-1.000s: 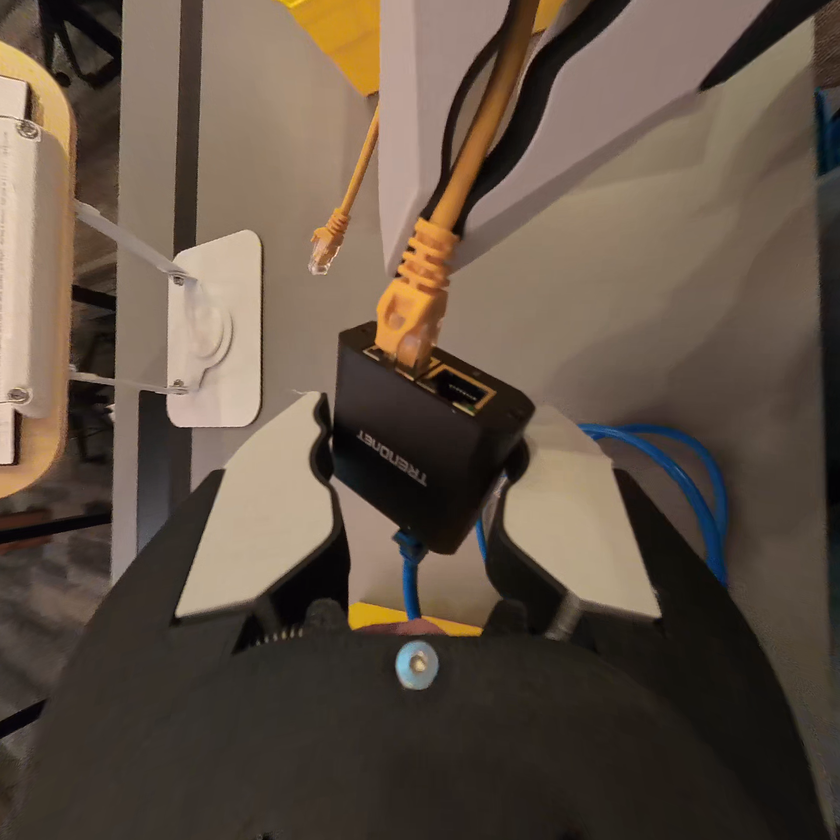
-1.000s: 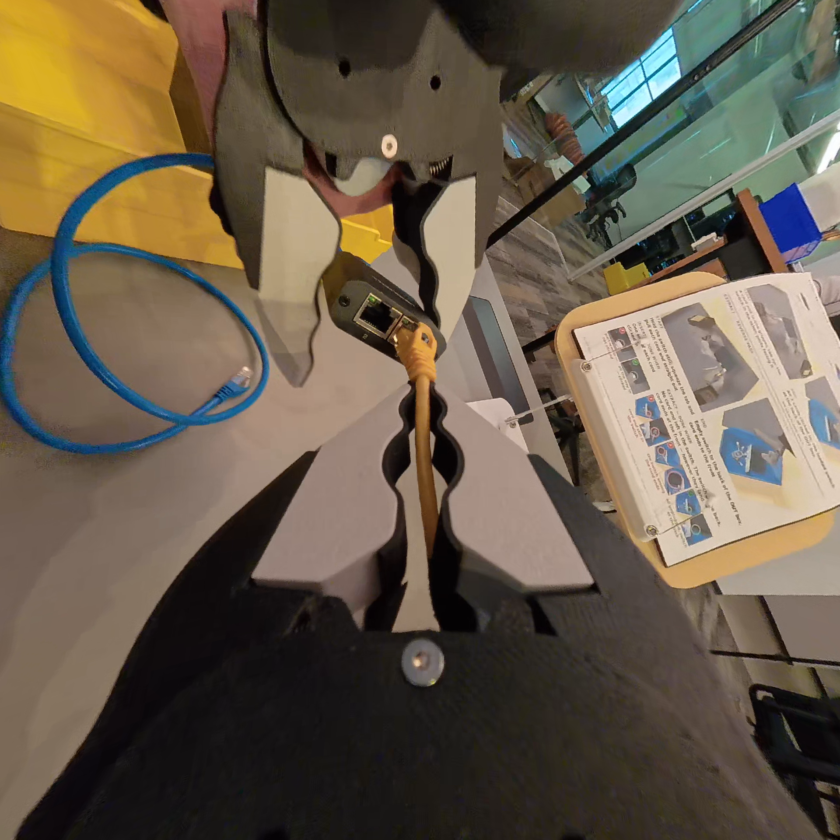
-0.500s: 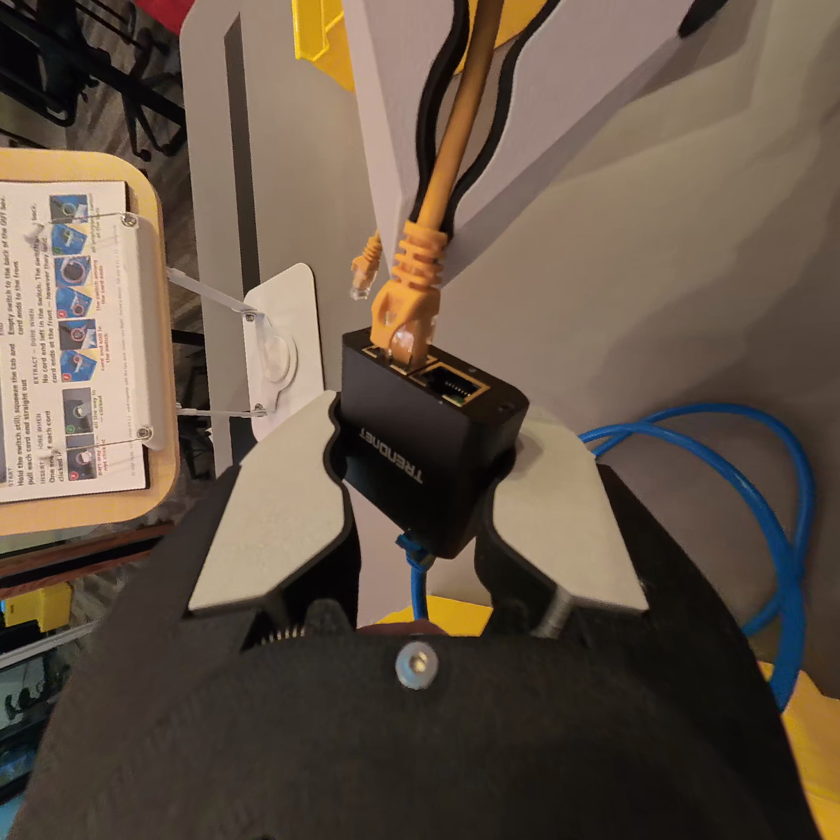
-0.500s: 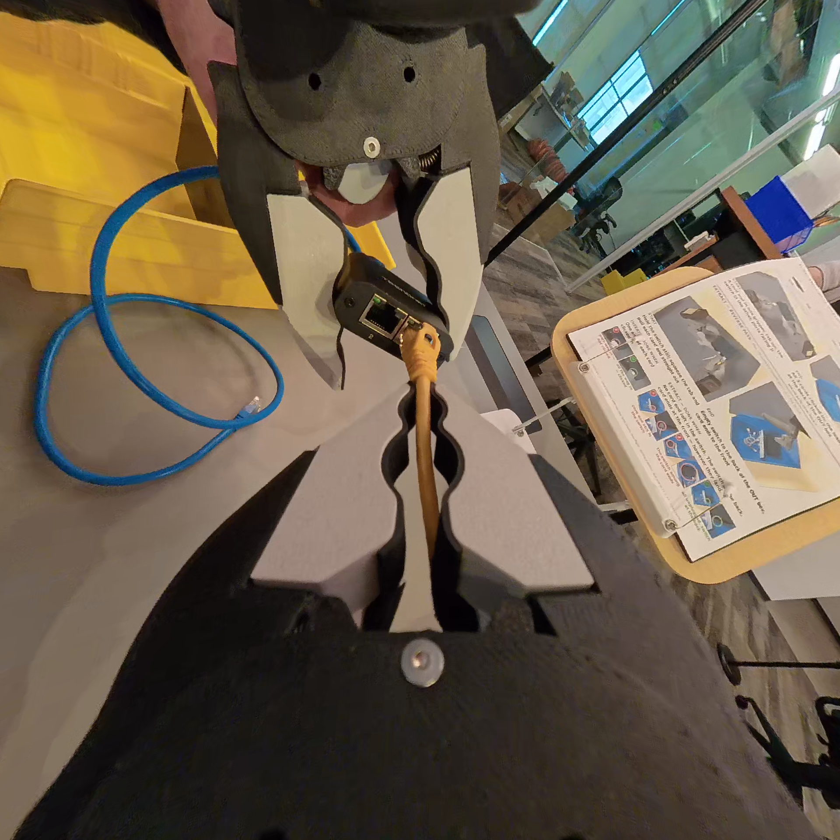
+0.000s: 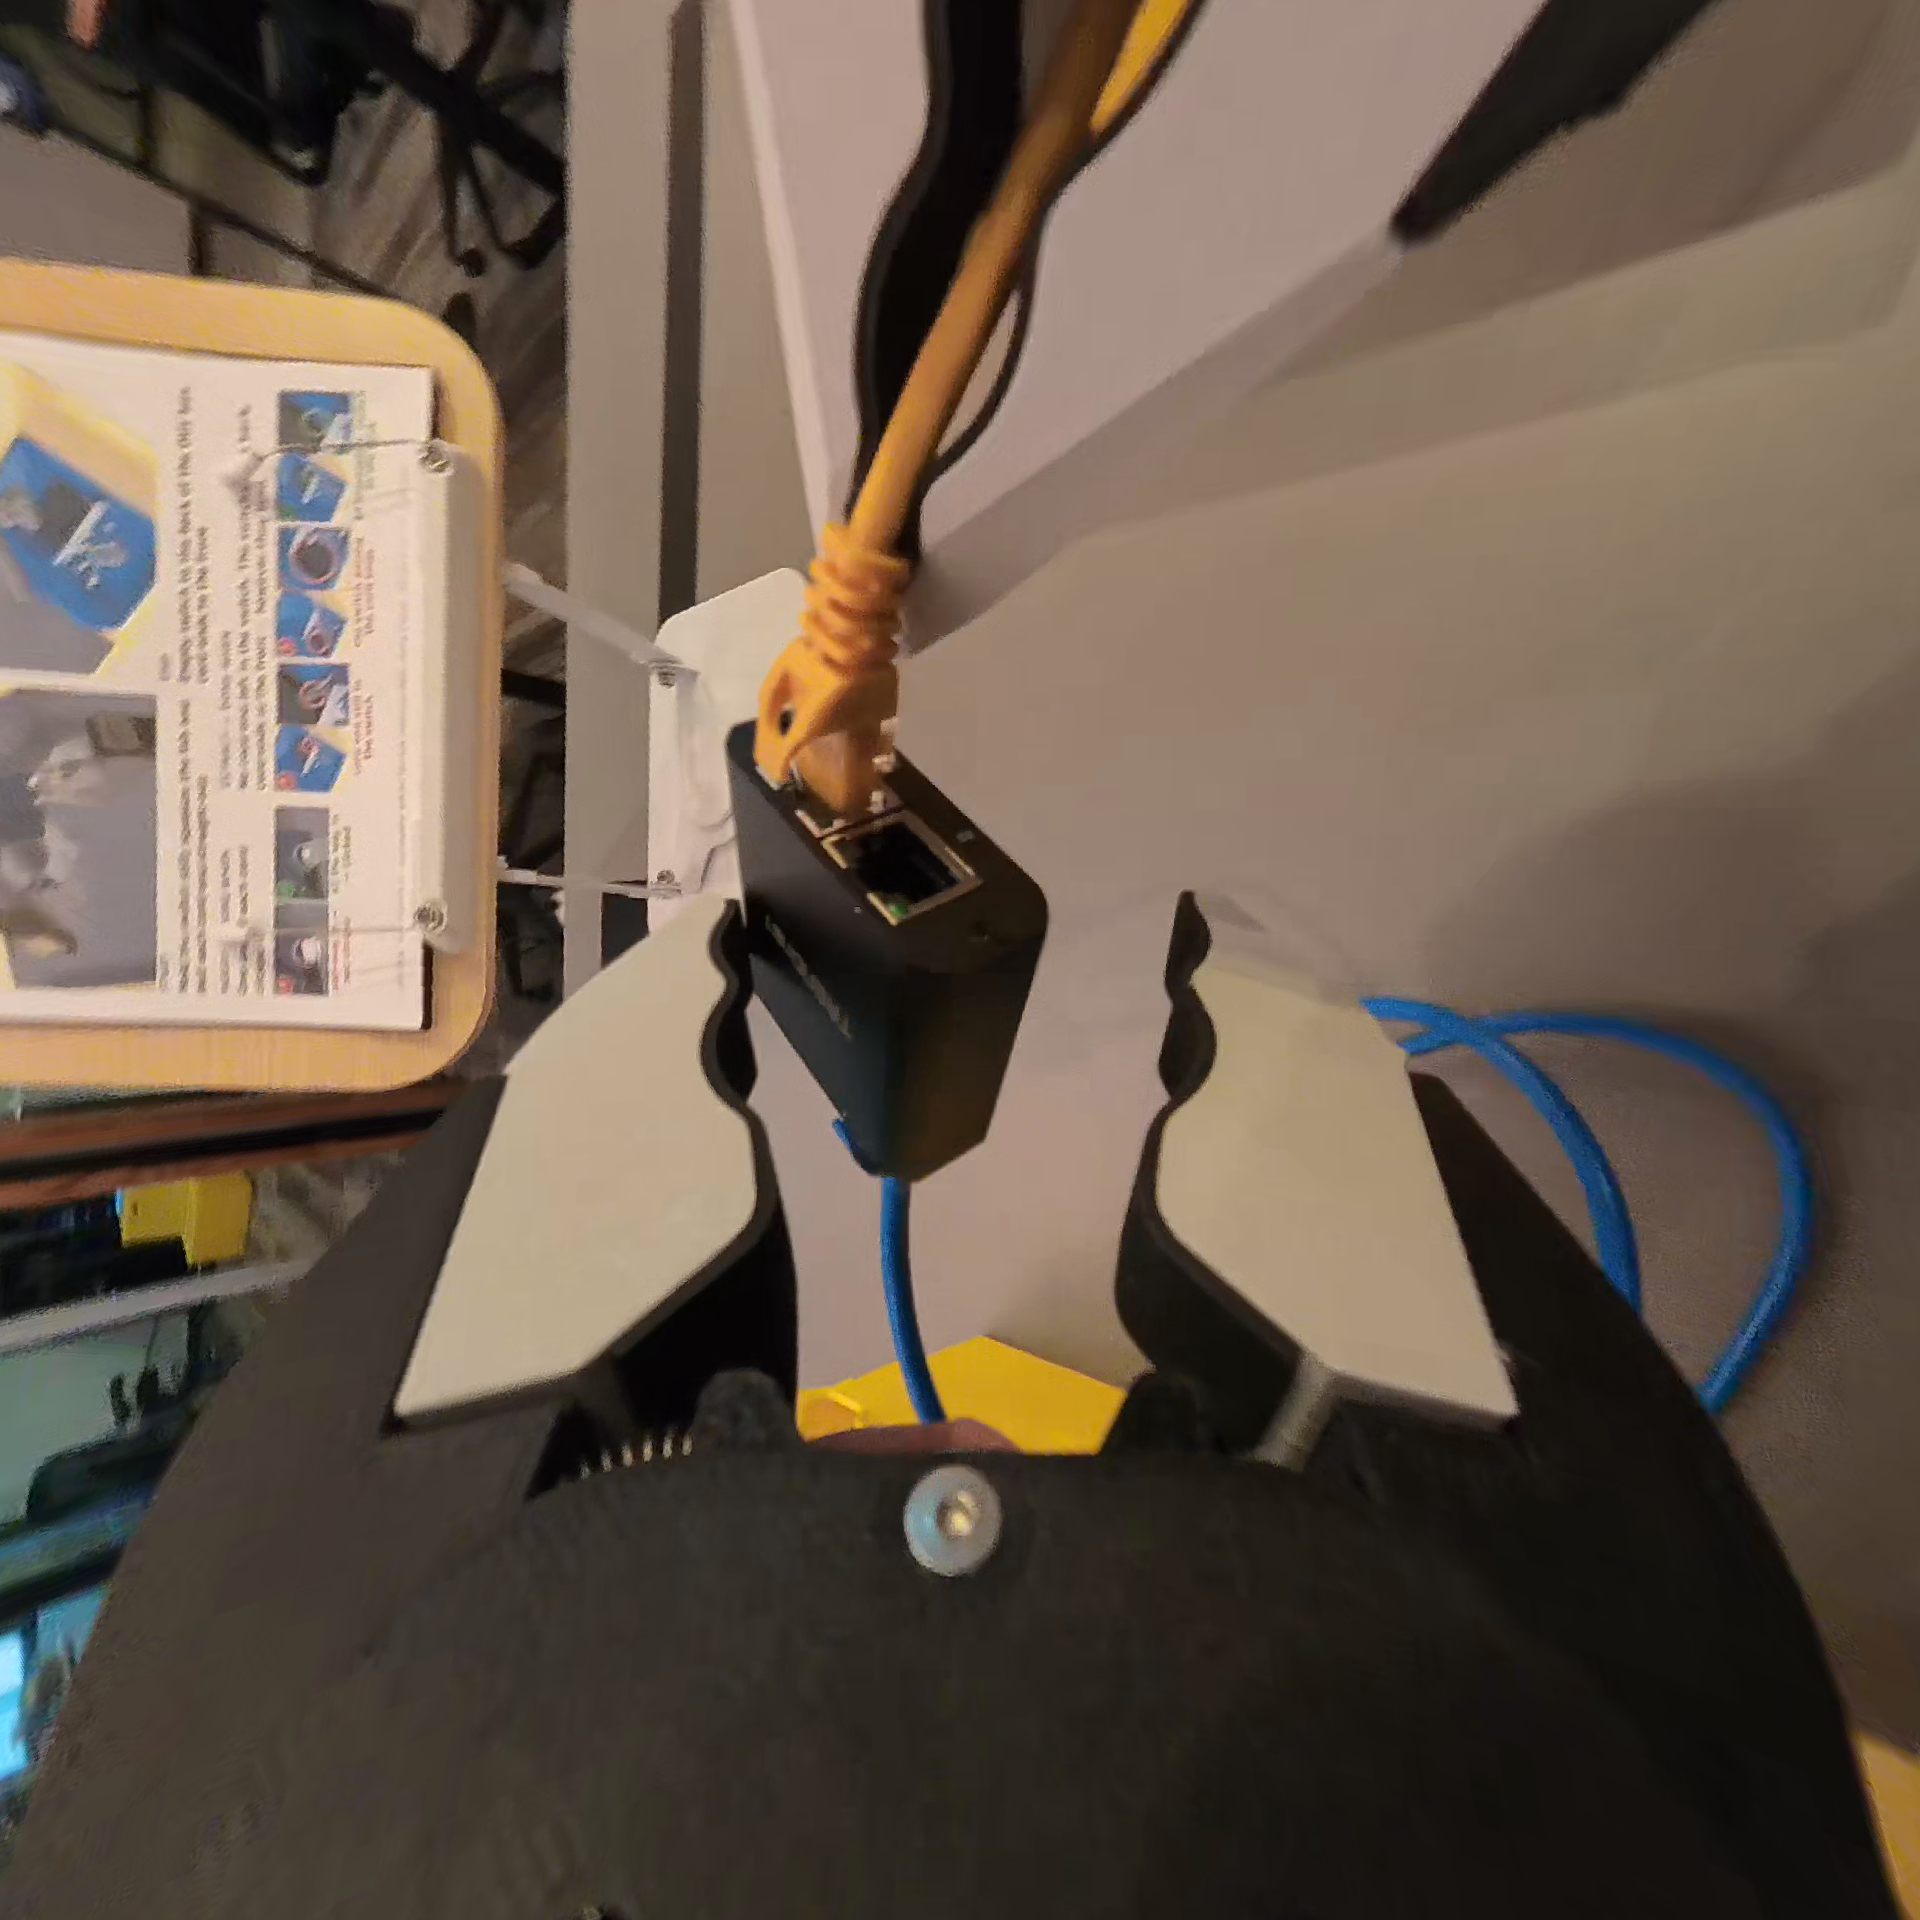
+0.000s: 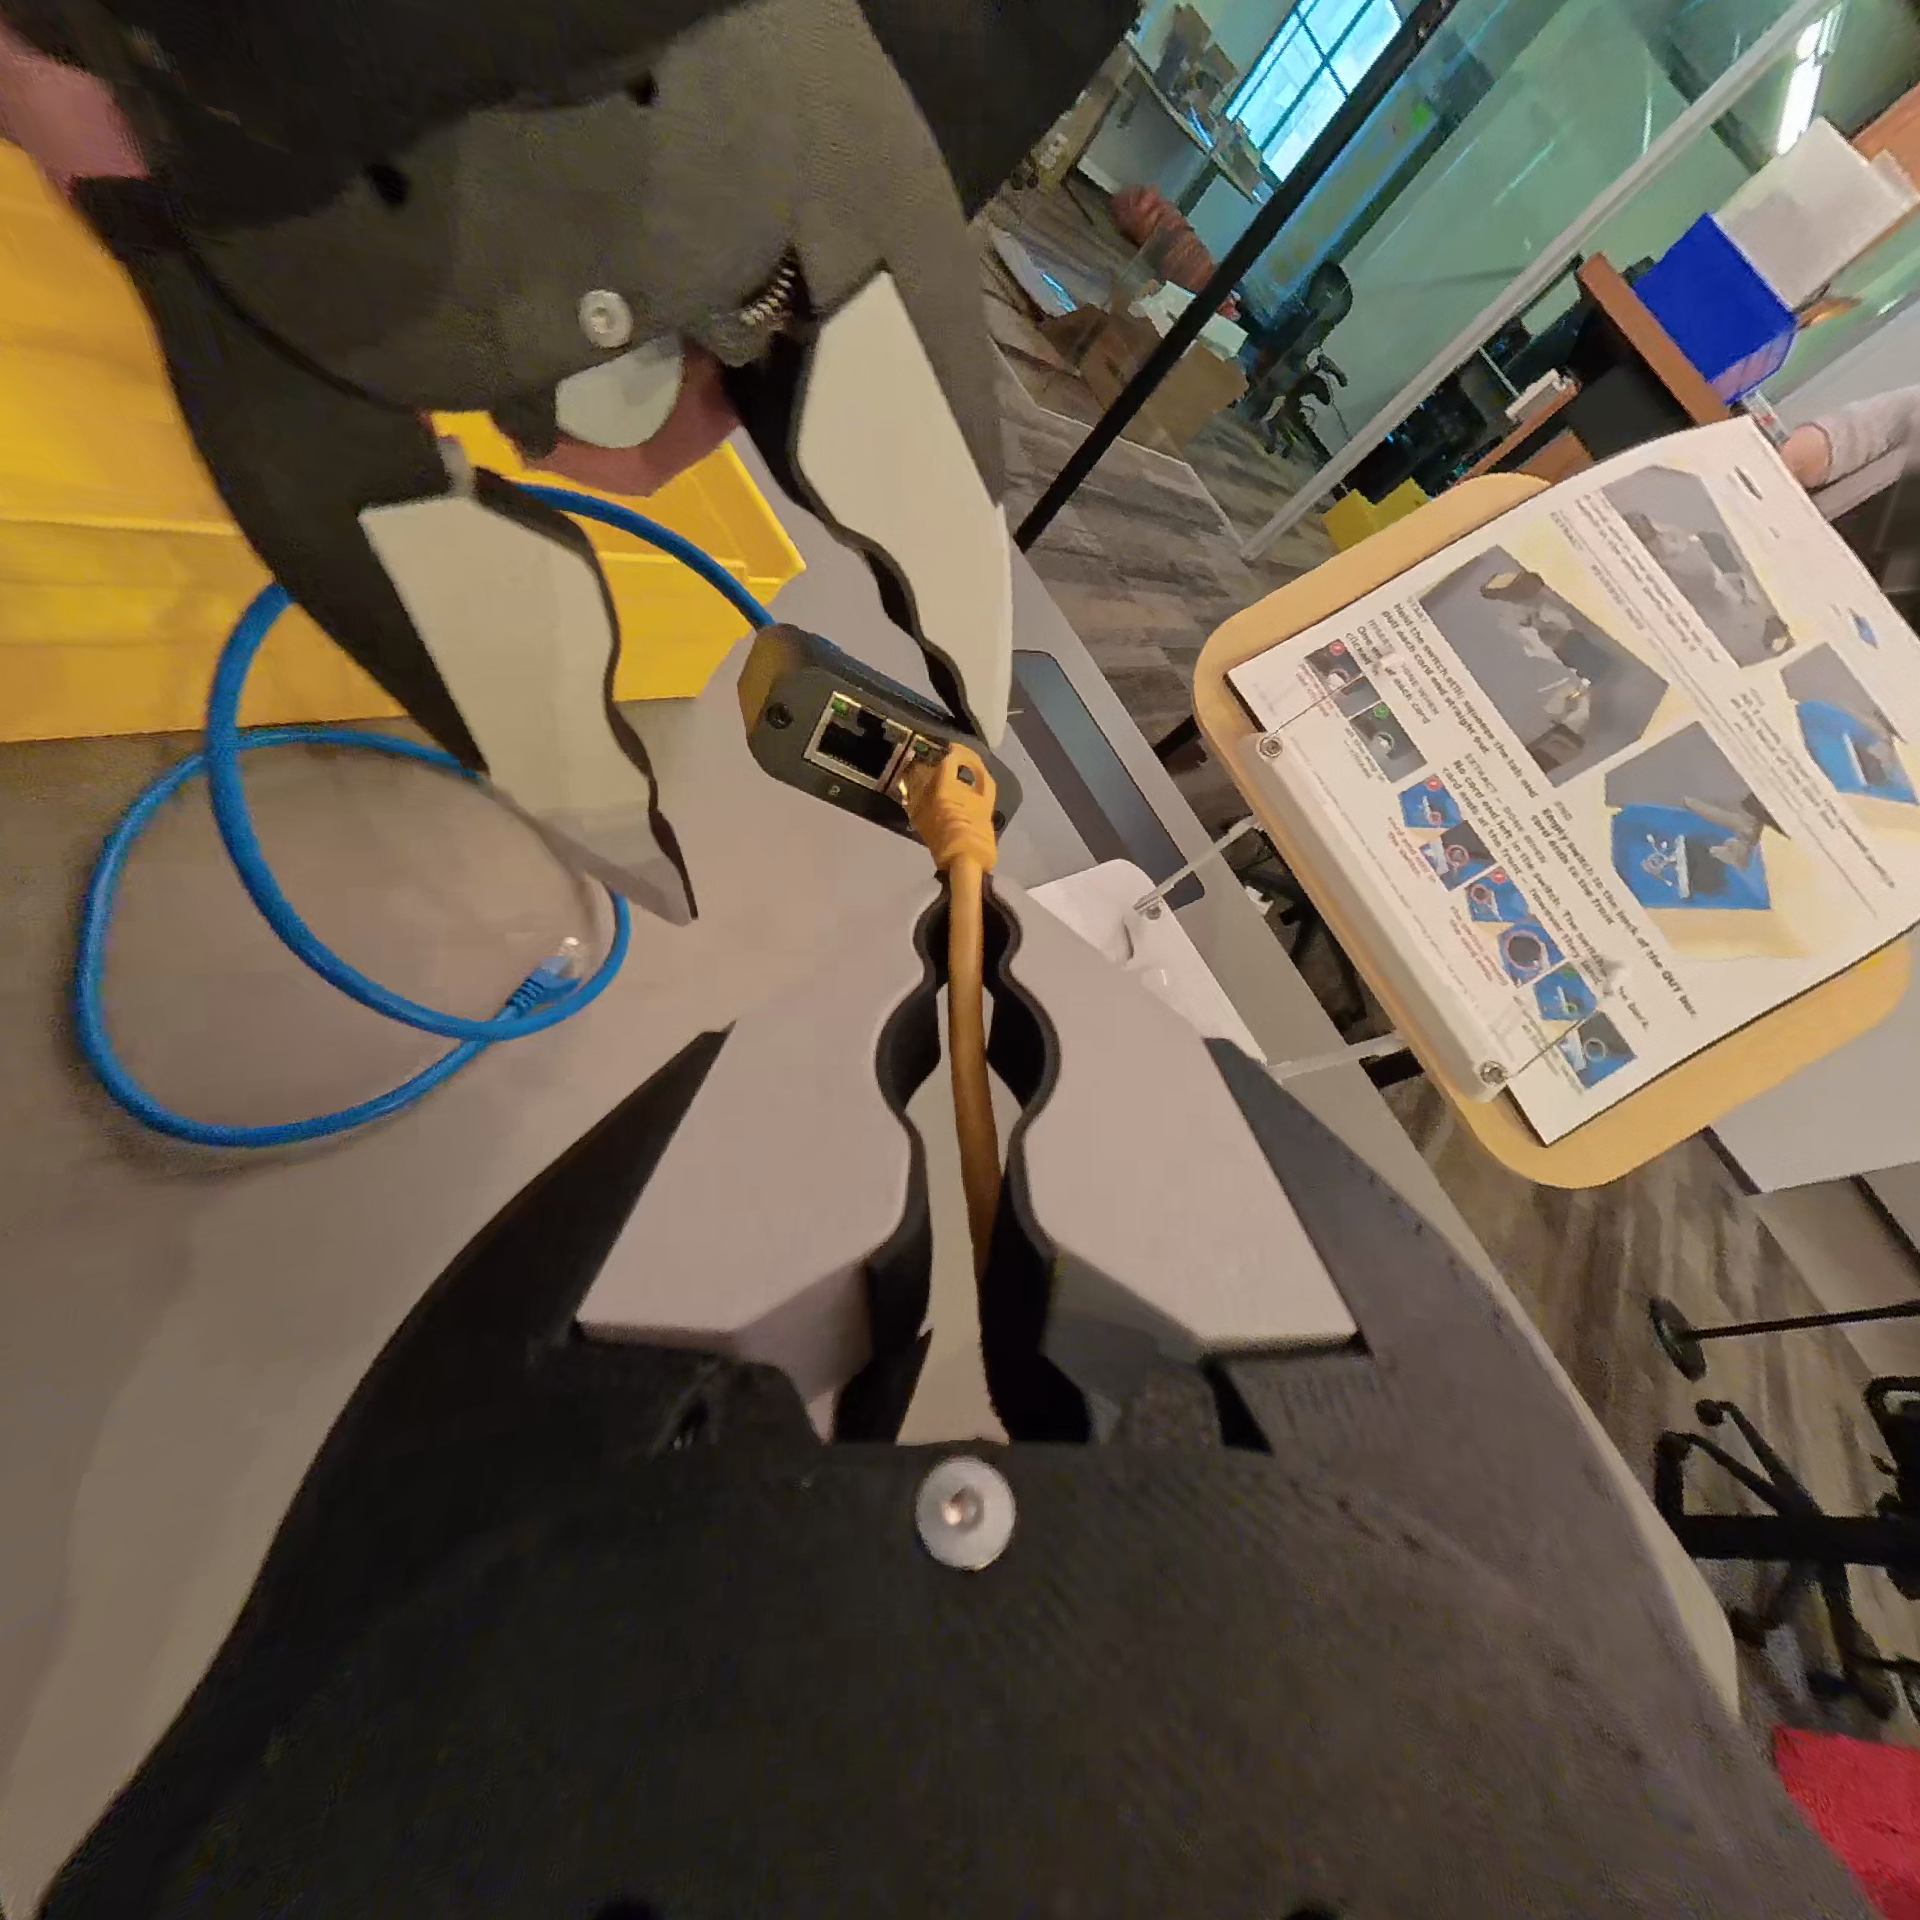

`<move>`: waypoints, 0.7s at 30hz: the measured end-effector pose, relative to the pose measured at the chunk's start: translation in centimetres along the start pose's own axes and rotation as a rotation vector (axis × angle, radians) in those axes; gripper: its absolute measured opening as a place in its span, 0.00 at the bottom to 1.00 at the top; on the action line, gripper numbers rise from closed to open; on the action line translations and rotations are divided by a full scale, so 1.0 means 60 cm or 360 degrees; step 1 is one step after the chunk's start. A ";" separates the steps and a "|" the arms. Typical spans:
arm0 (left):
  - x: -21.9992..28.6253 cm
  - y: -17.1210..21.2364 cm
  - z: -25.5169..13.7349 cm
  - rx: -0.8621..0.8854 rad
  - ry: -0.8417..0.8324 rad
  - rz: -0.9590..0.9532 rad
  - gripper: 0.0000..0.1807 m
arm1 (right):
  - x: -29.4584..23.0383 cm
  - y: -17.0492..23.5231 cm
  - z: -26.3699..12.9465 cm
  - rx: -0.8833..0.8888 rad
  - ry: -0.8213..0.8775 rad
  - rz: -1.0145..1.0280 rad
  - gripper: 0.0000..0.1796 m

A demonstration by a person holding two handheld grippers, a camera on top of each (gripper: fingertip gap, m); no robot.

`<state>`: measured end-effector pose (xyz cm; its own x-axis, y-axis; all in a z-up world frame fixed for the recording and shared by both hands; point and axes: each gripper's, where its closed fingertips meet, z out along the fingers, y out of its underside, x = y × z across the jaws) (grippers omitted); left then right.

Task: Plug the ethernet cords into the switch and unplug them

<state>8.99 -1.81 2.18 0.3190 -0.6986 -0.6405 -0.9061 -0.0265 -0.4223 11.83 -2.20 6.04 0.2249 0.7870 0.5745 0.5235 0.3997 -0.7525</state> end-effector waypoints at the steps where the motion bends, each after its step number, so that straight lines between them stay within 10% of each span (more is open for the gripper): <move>1: -0.005 0.001 0.001 -0.0020 -0.0076 -0.0048 0.40 | 0.001 0.001 0.000 -0.0010 0.0020 -0.0013 0.00; 9: -0.031 0.006 -0.006 -0.0003 -0.0366 -0.0058 0.17 | -0.023 -0.030 -0.014 0.0037 0.0055 -0.0083 0.00; 21: -0.040 -0.030 -0.031 0.0213 -0.0427 0.0200 0.21 | -0.036 -0.054 -0.030 0.0221 -0.0217 0.0250 0.00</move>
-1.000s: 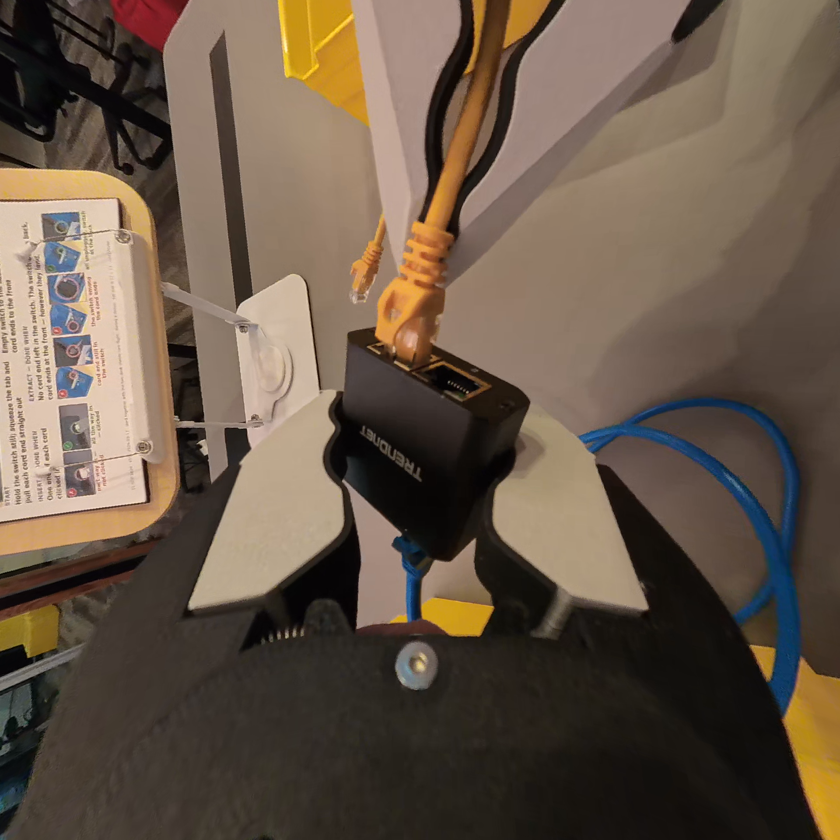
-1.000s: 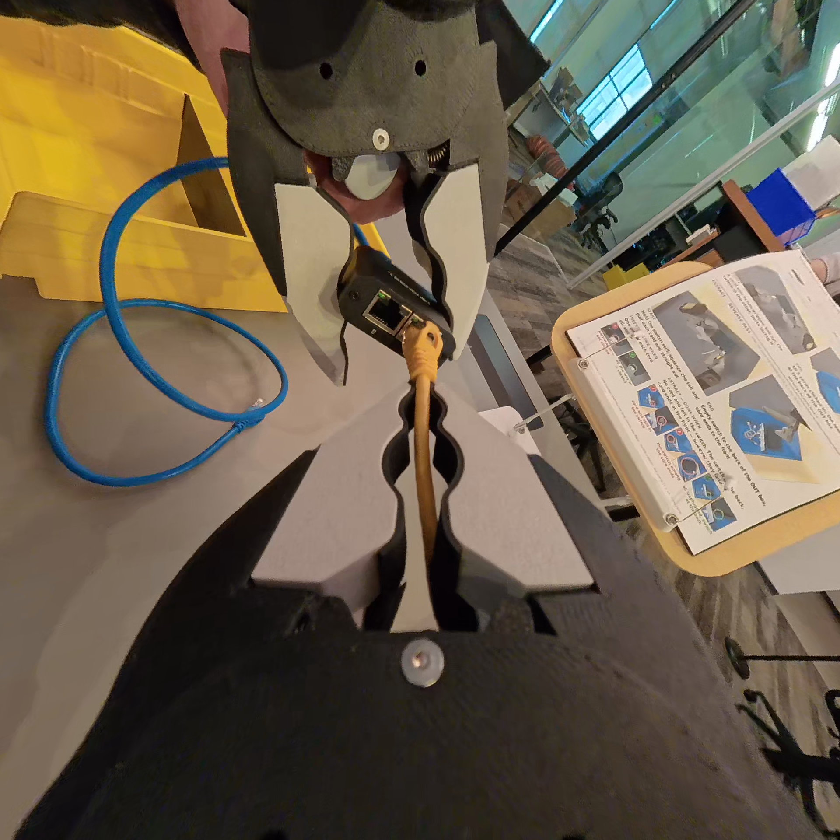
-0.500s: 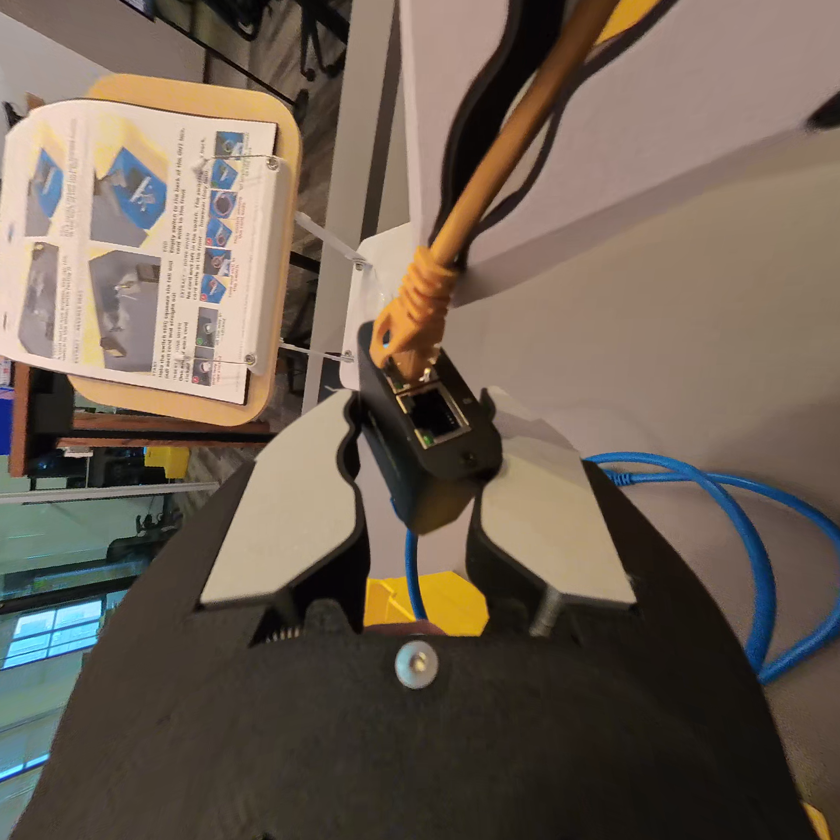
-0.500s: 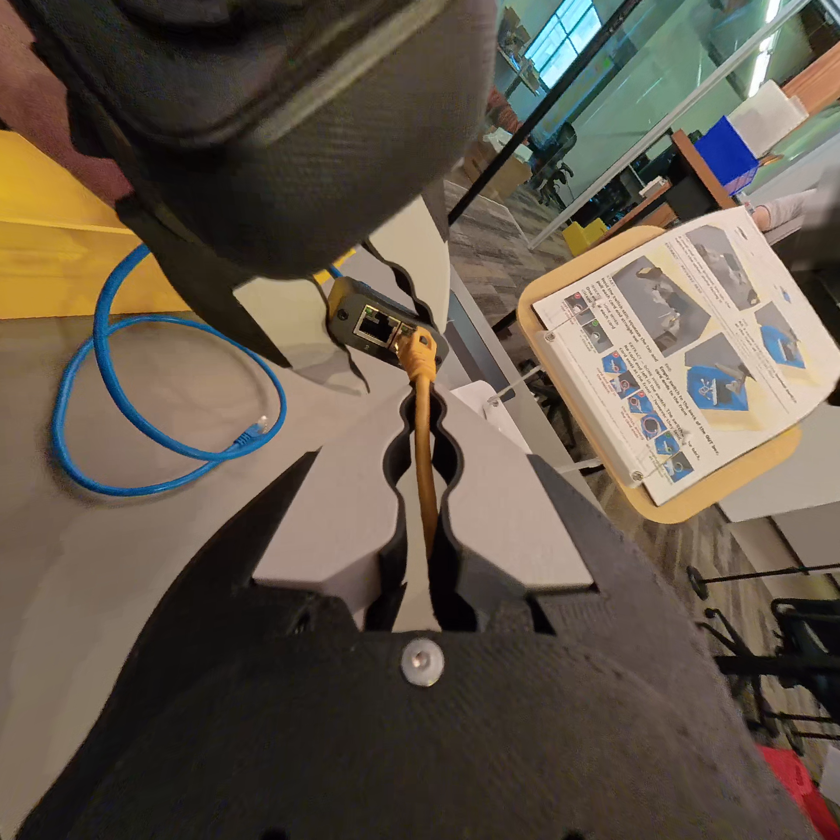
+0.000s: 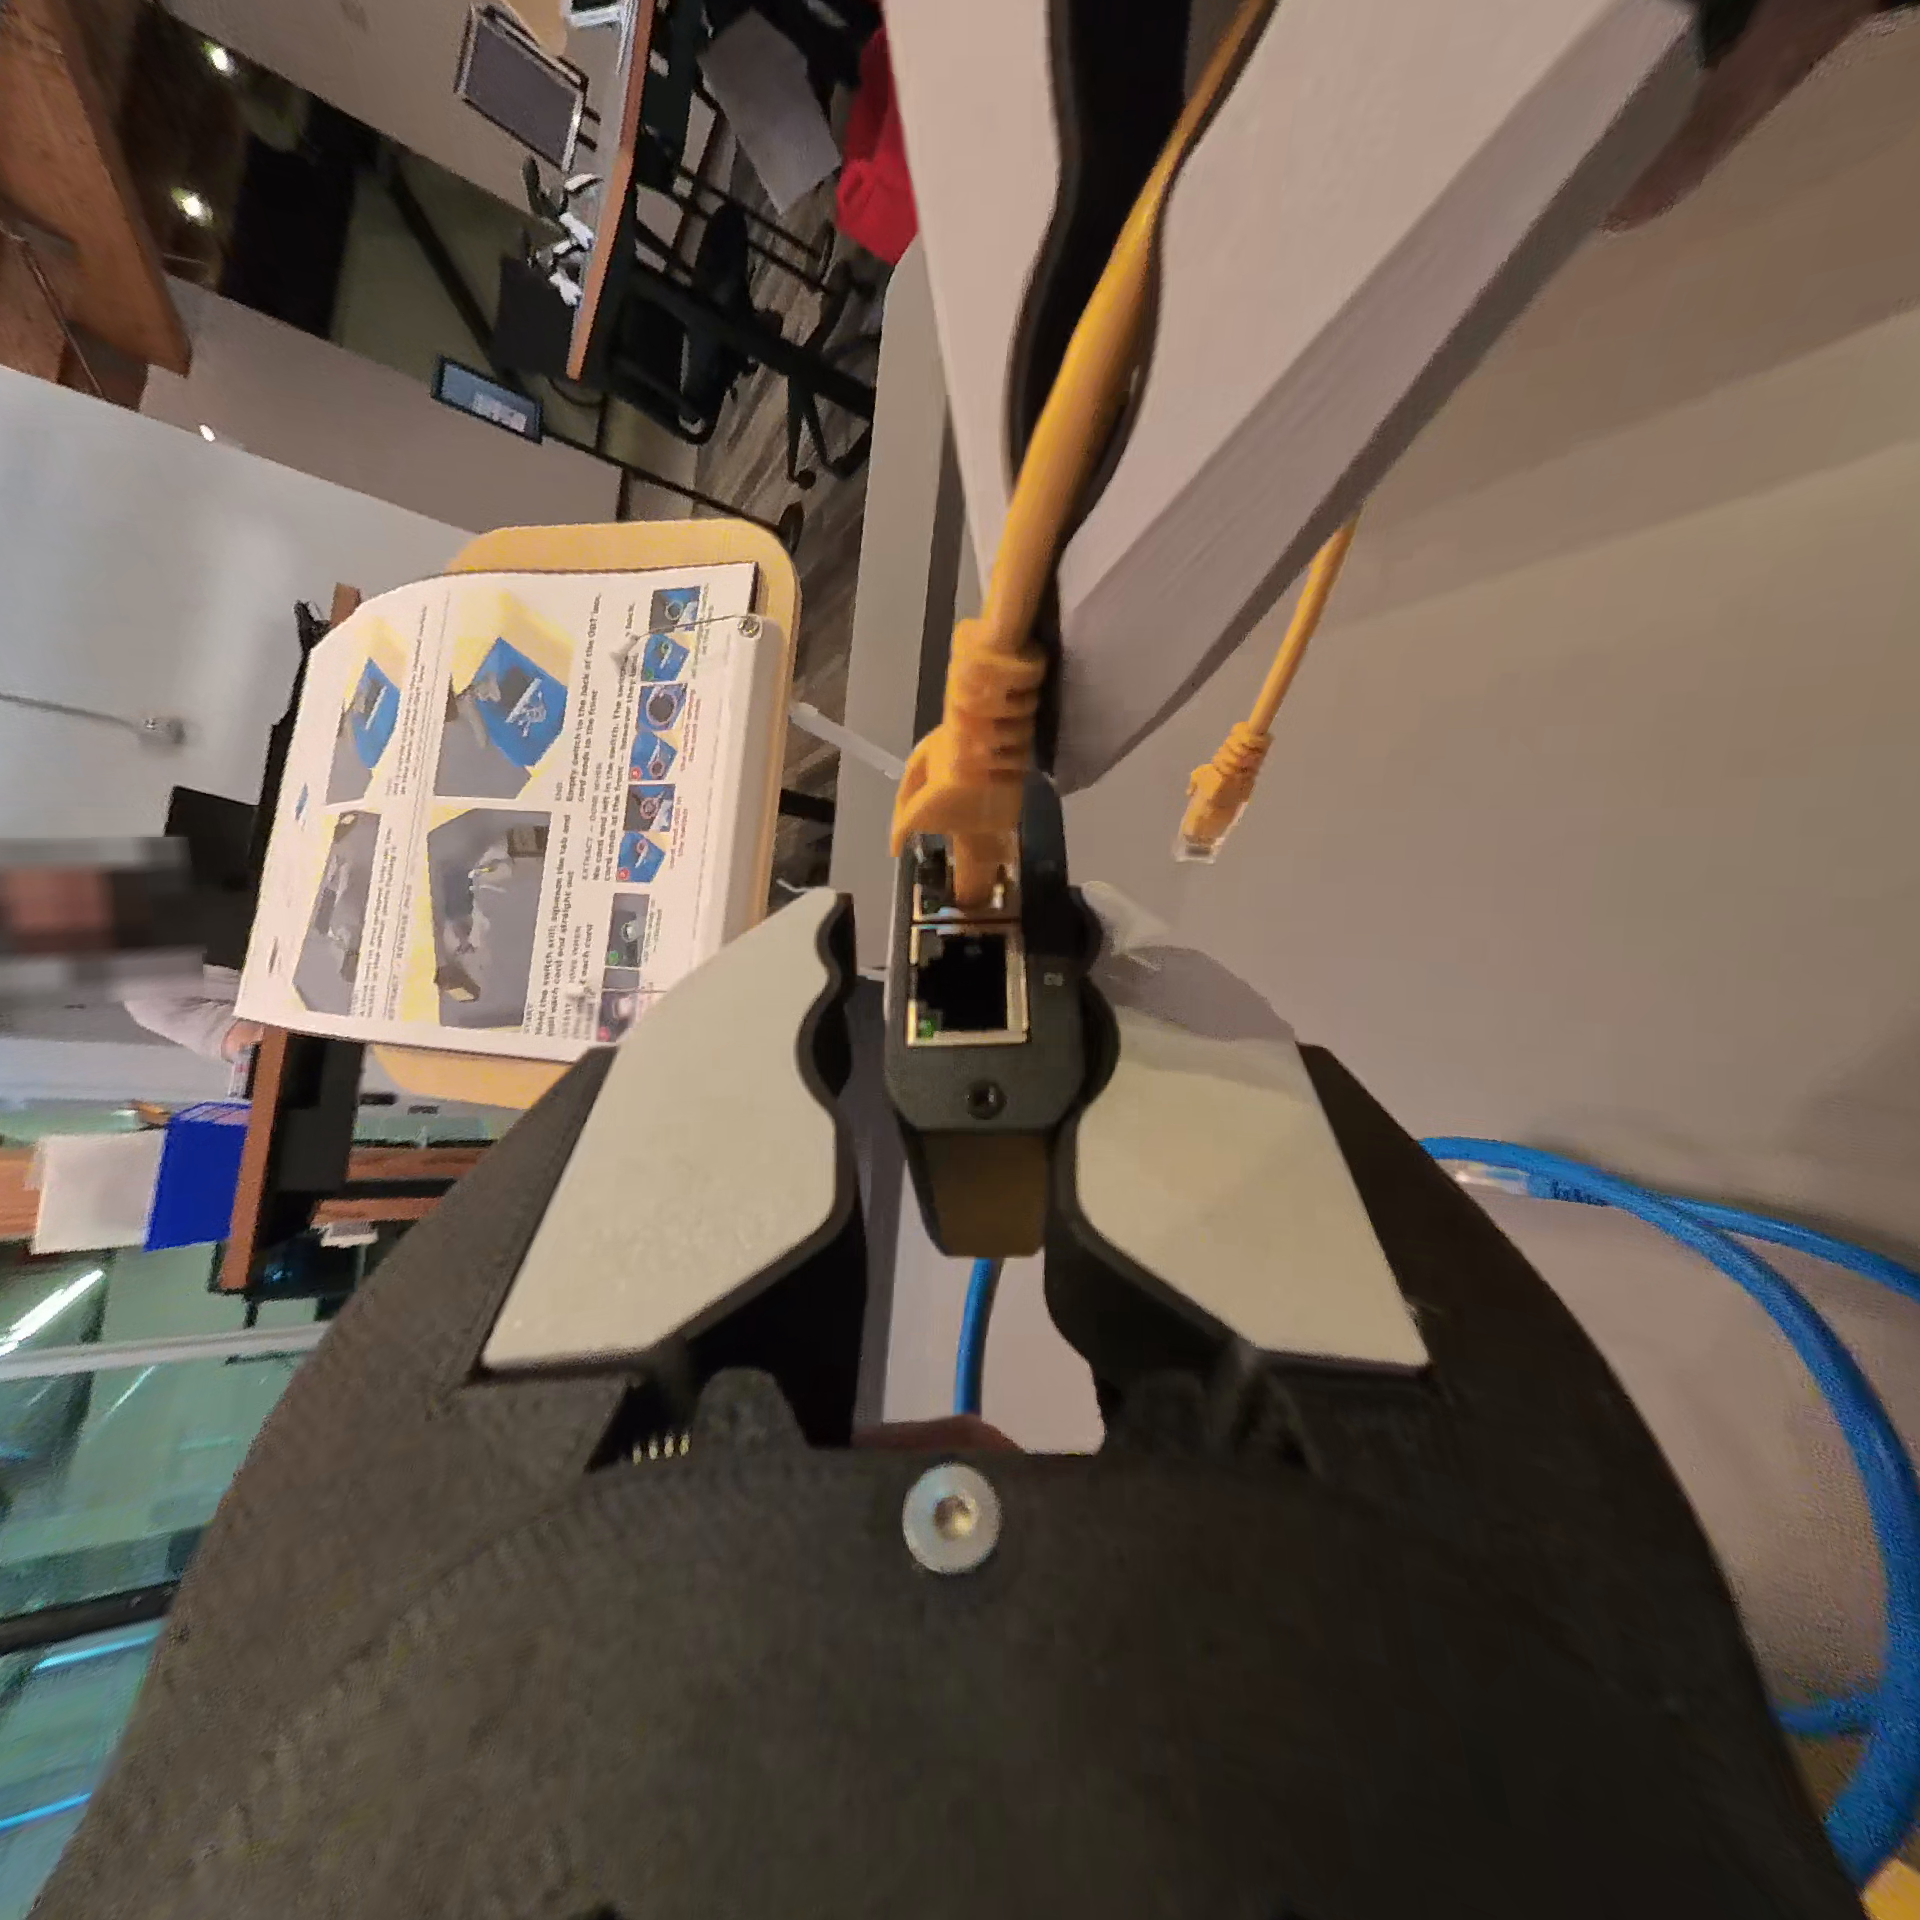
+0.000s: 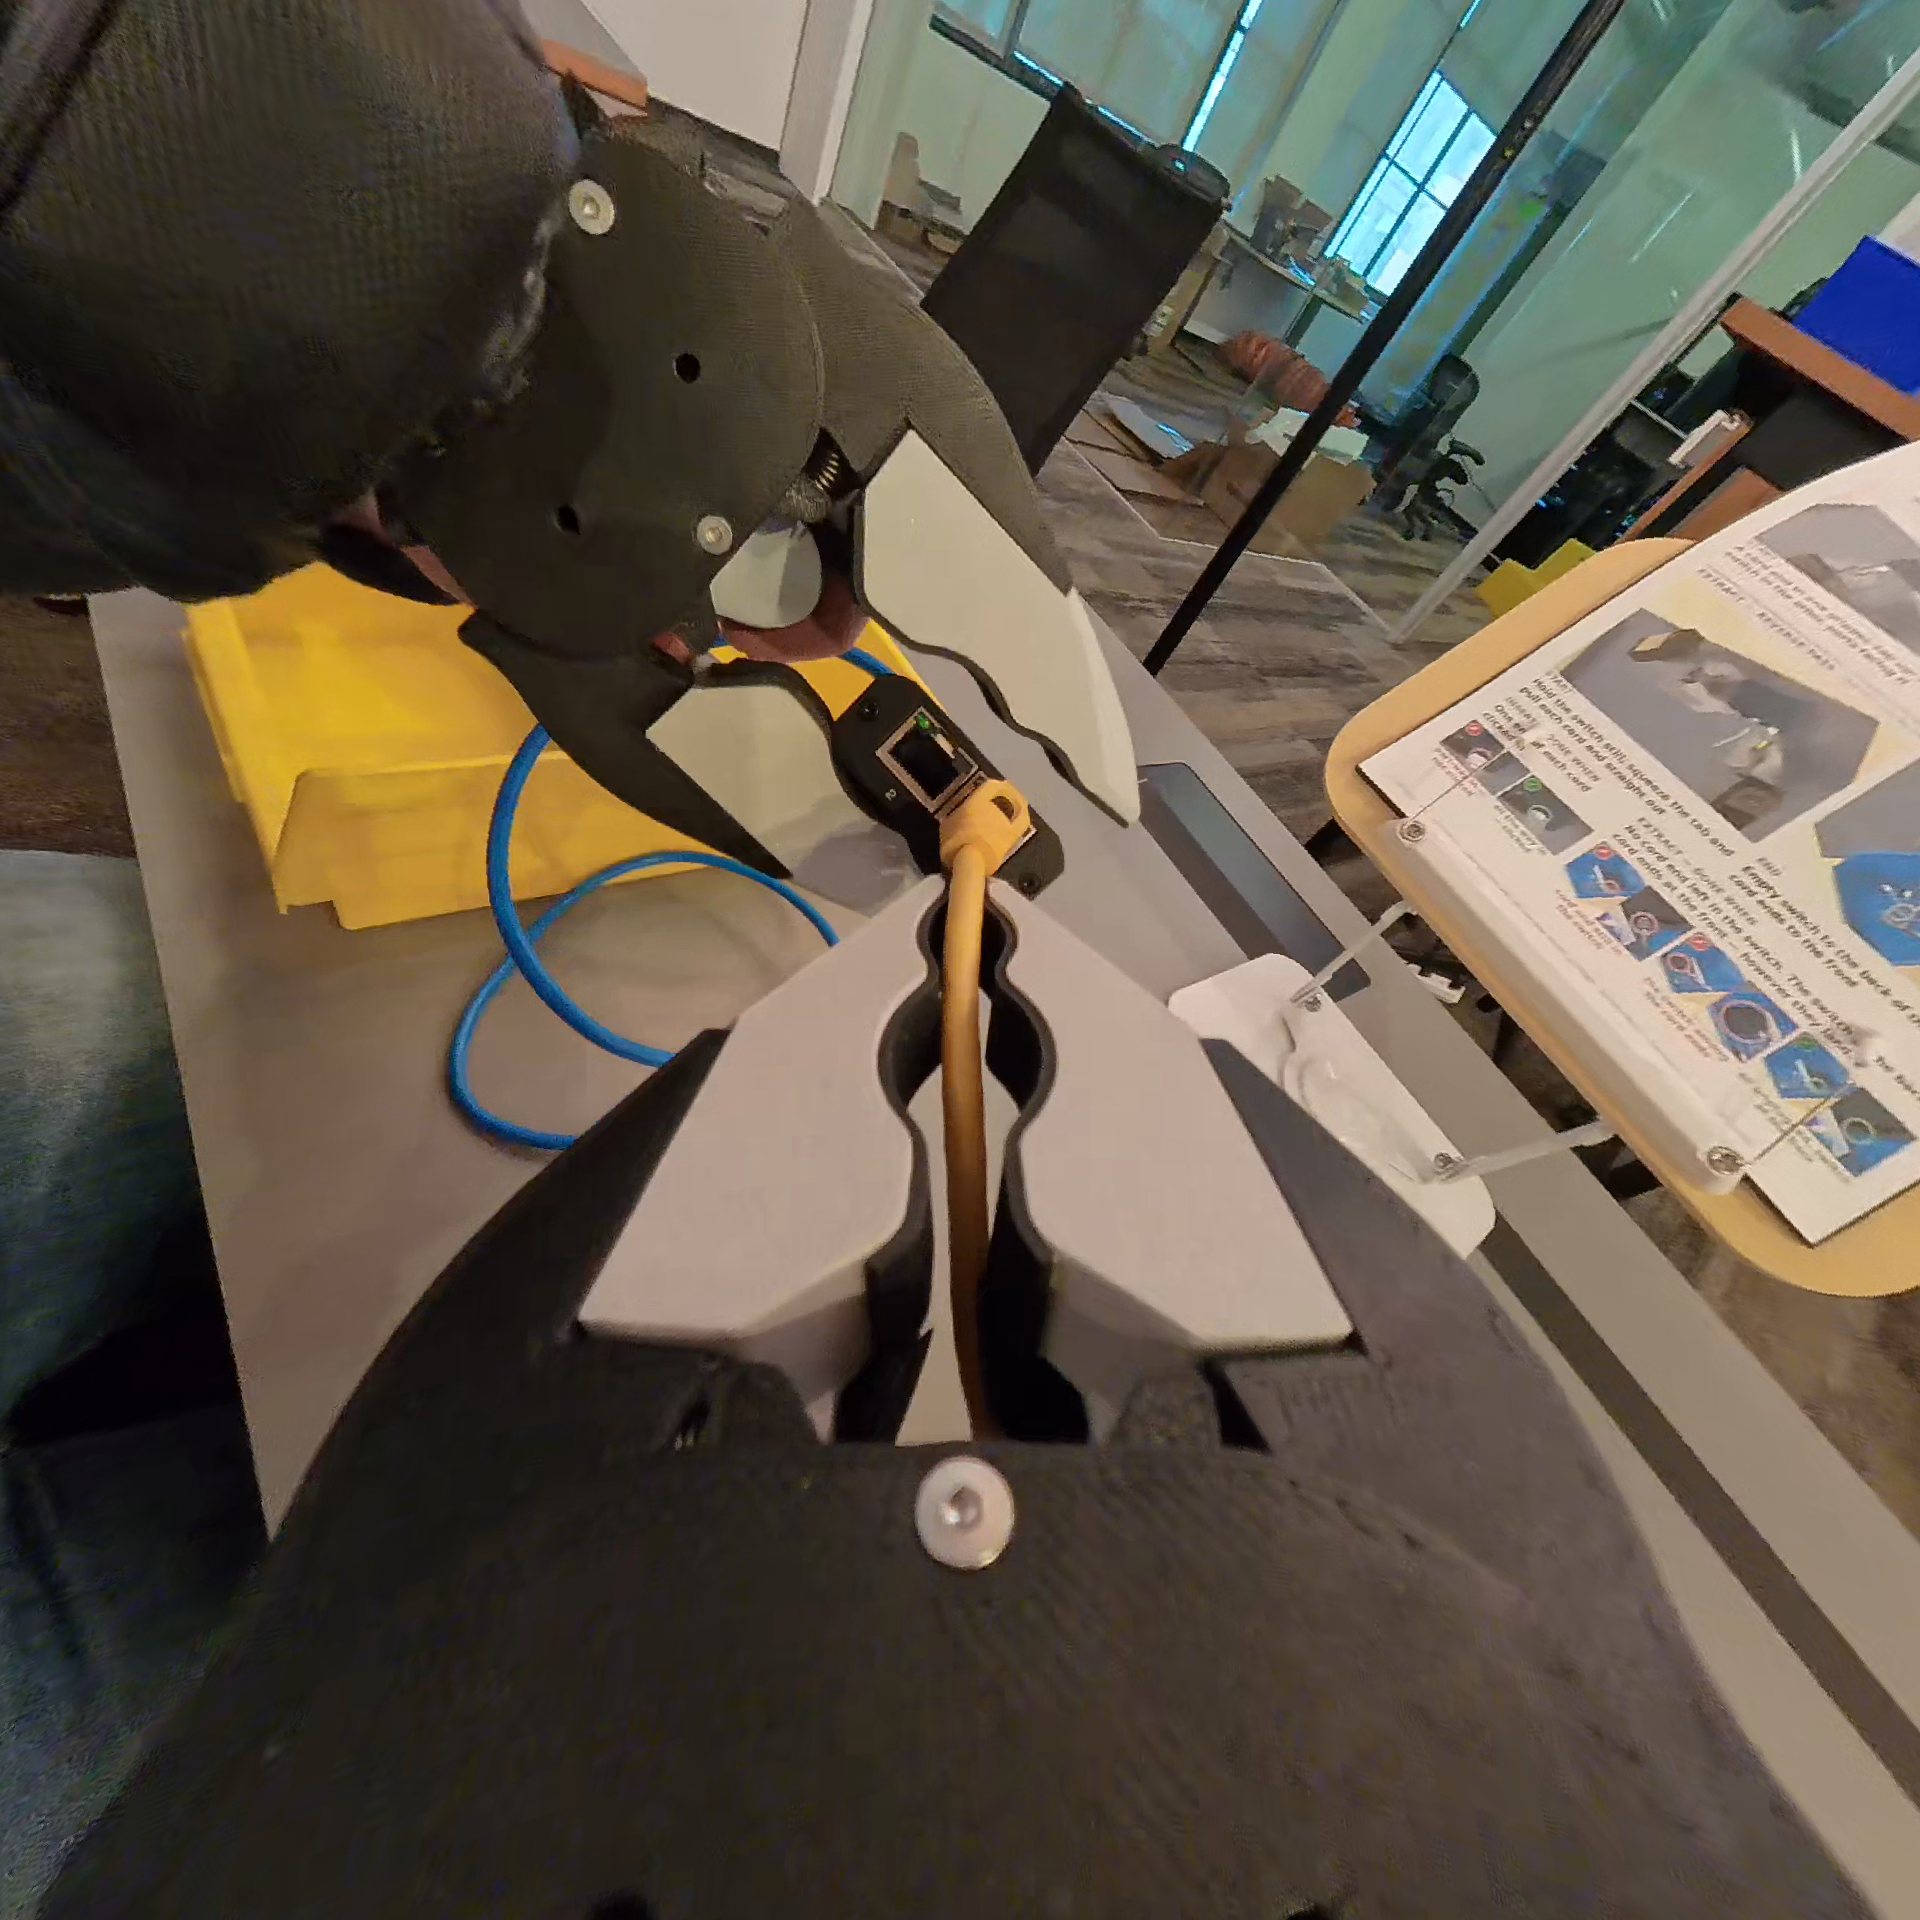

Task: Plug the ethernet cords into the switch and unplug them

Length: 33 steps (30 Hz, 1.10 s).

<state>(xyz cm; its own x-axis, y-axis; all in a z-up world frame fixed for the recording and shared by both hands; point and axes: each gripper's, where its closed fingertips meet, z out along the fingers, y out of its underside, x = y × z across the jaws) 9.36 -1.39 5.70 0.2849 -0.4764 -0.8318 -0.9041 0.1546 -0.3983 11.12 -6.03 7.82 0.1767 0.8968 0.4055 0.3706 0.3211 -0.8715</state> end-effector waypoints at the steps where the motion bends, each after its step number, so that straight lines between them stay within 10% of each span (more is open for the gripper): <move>1: 0.001 -0.001 0.002 -0.0005 -0.0001 0.0003 0.21 | 0.000 -0.001 0.000 0.0002 0.0007 0.0000 0.00; 33: 0.019 -0.008 0.001 0.0174 0.0181 -0.0118 0.16 | -0.006 -0.025 -0.022 0.0341 -0.0207 0.0110 0.00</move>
